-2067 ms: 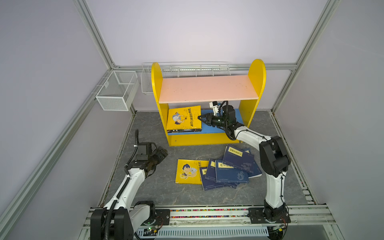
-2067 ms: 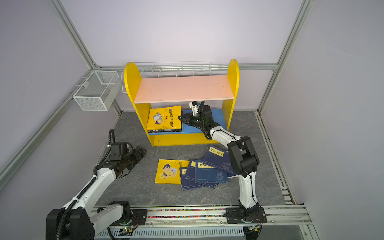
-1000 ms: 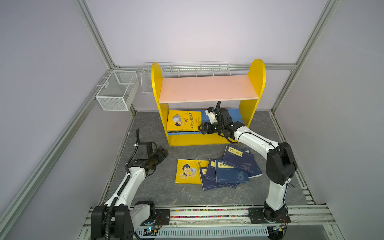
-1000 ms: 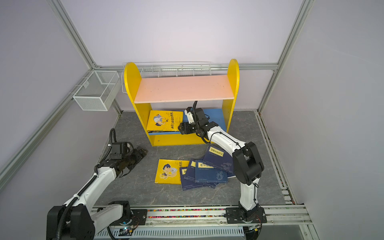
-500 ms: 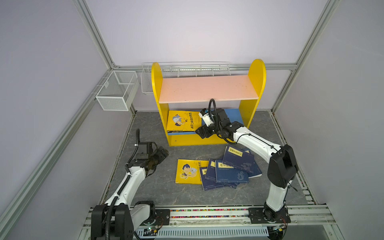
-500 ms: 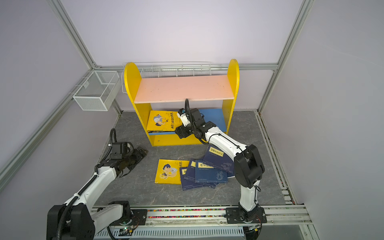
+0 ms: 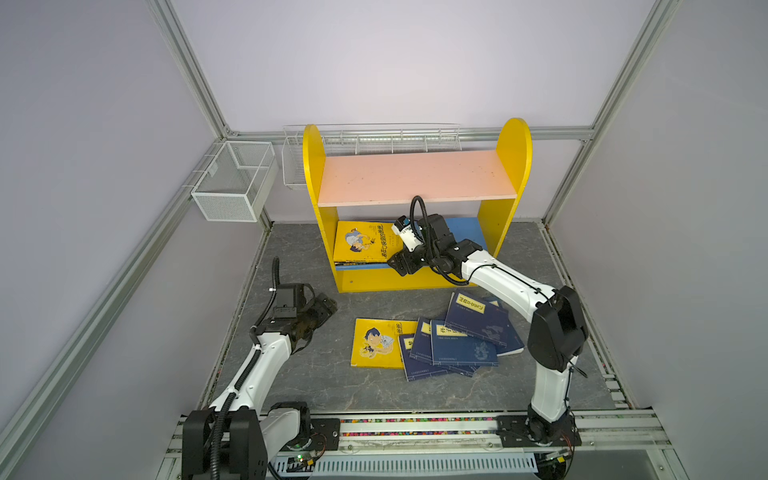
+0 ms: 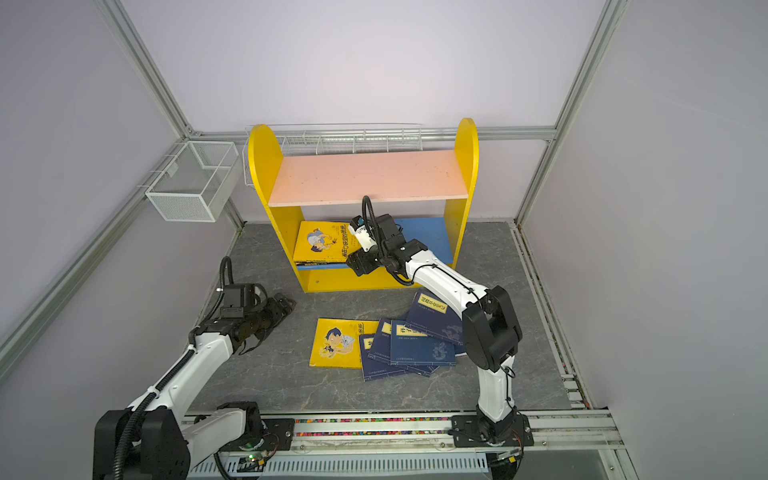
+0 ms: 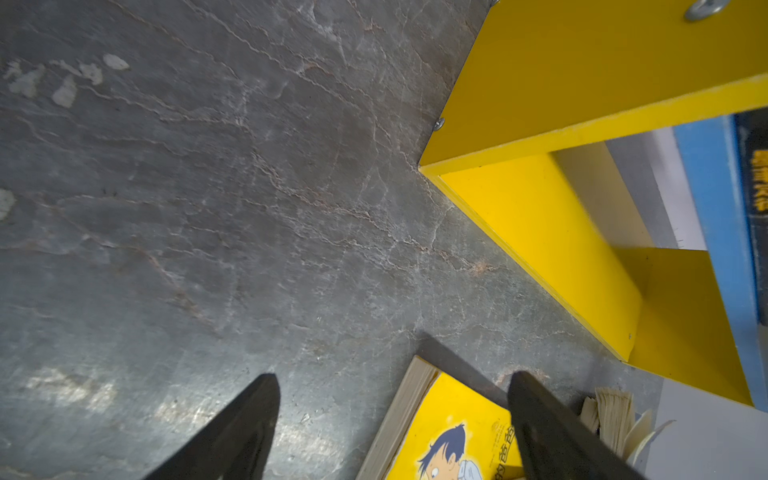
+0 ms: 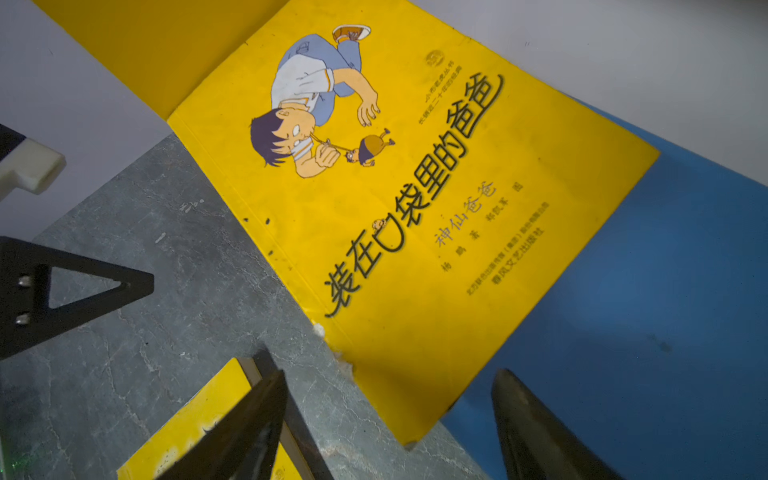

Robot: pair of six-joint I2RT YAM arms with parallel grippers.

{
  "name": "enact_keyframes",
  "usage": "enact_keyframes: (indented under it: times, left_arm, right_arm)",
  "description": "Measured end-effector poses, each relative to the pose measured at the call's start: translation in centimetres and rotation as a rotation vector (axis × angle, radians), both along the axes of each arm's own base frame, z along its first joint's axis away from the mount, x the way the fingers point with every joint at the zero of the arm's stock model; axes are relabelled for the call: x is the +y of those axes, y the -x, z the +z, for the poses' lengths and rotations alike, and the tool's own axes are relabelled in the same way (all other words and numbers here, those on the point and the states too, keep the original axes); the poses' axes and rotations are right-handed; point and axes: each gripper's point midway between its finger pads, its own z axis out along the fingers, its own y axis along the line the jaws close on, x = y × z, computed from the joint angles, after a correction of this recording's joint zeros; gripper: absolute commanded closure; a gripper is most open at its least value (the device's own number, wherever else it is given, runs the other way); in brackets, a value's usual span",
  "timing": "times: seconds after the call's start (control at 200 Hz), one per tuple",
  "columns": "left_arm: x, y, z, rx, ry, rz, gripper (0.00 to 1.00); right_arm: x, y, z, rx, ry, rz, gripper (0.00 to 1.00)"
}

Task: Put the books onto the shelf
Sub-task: 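Push the yellow book deeper onto the shelf and open the right gripper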

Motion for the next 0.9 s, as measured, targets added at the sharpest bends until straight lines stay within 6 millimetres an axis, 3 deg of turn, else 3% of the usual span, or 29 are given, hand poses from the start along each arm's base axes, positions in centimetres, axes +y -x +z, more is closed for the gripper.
enact_keyframes:
  times: [0.42, 0.9]
  left_arm:
    - [0.0, 0.0, -0.1, 0.003, 0.000, 0.001, 0.13]
    - [0.0, -0.1, -0.1, 0.008, -0.001, 0.001, 0.13]
  right_arm:
    - [0.1, -0.7, -3.2, 0.040, 0.062, -0.012, 0.19]
    - [0.6, -1.4, -3.1, 0.037, 0.066, -0.009, 0.20]
